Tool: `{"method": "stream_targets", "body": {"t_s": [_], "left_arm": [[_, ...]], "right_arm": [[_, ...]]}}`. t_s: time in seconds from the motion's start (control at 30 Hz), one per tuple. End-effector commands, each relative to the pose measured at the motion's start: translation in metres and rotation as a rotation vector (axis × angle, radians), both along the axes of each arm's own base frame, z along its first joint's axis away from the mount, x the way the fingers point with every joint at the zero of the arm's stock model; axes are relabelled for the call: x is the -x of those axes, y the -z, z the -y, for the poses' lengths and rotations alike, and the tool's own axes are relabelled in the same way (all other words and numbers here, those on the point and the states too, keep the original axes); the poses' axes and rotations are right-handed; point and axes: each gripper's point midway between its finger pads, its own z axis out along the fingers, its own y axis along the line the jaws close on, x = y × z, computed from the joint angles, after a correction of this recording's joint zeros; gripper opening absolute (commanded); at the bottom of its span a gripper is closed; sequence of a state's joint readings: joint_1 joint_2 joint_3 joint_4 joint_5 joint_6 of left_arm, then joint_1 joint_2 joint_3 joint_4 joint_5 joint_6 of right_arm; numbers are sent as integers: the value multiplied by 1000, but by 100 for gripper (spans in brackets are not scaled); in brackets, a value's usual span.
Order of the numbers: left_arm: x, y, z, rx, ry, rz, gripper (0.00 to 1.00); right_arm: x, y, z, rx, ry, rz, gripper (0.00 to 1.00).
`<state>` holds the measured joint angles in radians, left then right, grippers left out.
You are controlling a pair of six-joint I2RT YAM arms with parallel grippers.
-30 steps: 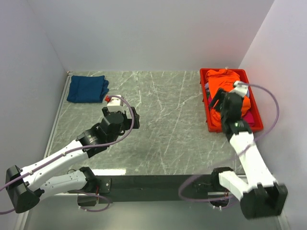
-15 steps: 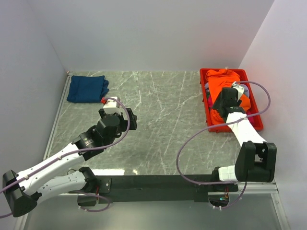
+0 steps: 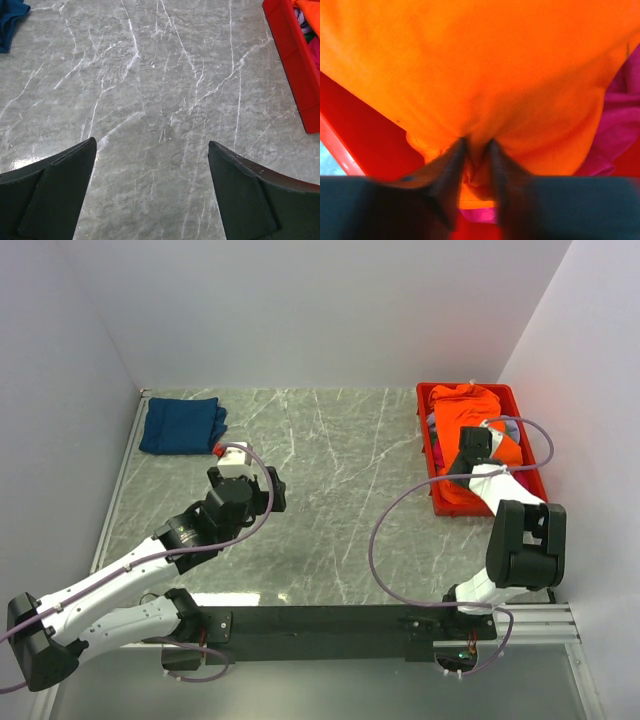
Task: Fold and stack the t-shirts
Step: Grab the tshirt from the pile, then move the tshirt to the center of the board
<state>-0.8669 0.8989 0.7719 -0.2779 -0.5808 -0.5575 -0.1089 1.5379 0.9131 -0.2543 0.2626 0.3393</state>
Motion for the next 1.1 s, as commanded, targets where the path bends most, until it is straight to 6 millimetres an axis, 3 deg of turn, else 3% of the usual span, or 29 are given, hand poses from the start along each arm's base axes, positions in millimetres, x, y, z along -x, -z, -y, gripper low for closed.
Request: {"method": "stream_targets", "body": {"t_s": [0.0,0.03,0.13,0.23,0.27,0.33,0.37,0.43,0.47,0.53,0.57,0.6,0.77,0.9,1.03,1.07], "left_arm": [[0,-9,-9,-6,-21,26,99],[0,-9,-9,-6,-22,26,99],[1,-10,-11,-1,-23,32,100],[2,-10,-11,6,-20,34,99],[2,-10,-11,7,-20,33,99],[2,-10,-11,9,-23,31,99],[2,-10,-11,10,-22,29,99],[3,-10,-10,16,-19,30,99],[3,-10,-10,18,-19,30,99],[3,-11,-10,25,-17,31,99],[4,-11,-11,25,-19,31,99],[4,-11,-11,29,-20,31,99],[6,-10,-19,24,-47,29,99],[8,-14,-23,41,-56,42,99],[9,-14,-25,49,-63,49,99],[9,-15,-25,52,-63,51,99]], "right_arm": [[-14,-30,6,5,25,89,21],[-12,-37,7,7,34,101,0],[-11,-84,10,28,60,216,0],[-11,-152,10,43,56,375,0],[-12,-192,9,48,52,469,0],[-12,-231,2,38,17,550,0],[-15,-270,-5,37,-10,631,0],[-17,-305,-25,19,-99,690,0],[-17,-341,-39,11,-157,760,0],[-19,-365,-88,-63,-381,798,0],[-13,-395,-113,-89,-478,857,0],[-10,-404,-144,-117,-583,869,0],[38,-461,-242,-233,-977,963,0],[74,-479,-282,-323,-1167,1014,0],[107,-489,-298,-397,-1314,1091,0],[110,-483,-302,-422,-1340,1084,0]]}}
